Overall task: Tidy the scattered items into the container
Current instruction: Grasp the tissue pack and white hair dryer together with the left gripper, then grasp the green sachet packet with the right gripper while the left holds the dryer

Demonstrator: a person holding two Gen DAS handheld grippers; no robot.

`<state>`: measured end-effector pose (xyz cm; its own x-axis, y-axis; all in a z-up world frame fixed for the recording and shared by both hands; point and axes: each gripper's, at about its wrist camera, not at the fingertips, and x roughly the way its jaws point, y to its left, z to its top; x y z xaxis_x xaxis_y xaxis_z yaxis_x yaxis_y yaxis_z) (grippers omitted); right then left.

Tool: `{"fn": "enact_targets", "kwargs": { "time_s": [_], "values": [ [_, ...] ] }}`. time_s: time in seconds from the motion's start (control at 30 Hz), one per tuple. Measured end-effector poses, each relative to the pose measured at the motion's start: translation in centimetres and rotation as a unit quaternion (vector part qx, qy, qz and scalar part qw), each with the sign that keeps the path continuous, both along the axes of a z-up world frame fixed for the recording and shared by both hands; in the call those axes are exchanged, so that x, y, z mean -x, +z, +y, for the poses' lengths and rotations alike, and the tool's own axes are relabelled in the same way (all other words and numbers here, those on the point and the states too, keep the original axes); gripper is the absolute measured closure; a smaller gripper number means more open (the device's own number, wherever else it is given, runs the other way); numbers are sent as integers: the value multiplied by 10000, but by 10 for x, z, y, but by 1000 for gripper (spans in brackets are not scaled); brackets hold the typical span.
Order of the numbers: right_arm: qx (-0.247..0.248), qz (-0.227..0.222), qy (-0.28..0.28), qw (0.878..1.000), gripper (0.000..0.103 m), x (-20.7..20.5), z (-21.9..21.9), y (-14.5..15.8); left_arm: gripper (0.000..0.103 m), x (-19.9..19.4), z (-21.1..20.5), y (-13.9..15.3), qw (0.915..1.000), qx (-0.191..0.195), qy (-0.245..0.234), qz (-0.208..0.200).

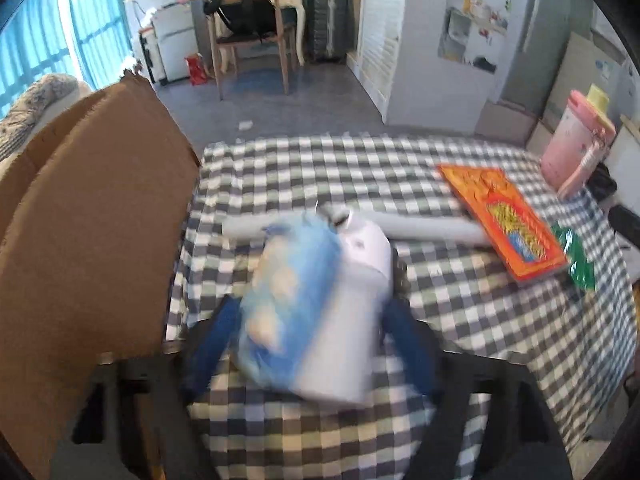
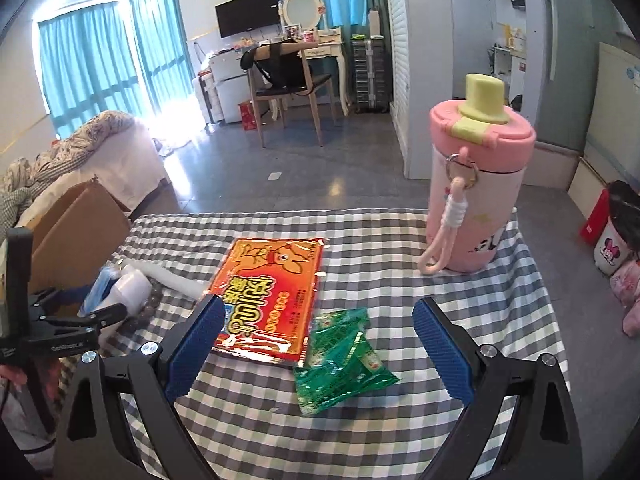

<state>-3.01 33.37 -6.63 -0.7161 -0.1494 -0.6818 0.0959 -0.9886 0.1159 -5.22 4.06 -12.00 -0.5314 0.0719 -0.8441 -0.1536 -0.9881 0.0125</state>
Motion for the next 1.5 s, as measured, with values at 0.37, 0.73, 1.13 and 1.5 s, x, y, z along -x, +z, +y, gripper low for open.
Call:
{"fn": "enact_targets", "kwargs": {
  "time_s": [0.37,0.73,1.13,1.5],
  "values": [
    [-18,-53,195,9998,8,-3,-17,-2,51,-9,-4,-2,9998,13,-158,-155],
    [-53,-56,127,9999,8,-6,-23,3,53,-25,-5,27,9979,-413,-505,-63],
    [-165,-407,136,9989,8,3,-7,-23,52,-40,-10,76,9971,-356,-445,512],
    [-367,-1050,273,9934,7,22,-14,-72,52,-43,-11,78,9973,-354,-432,472]
  ]
}}
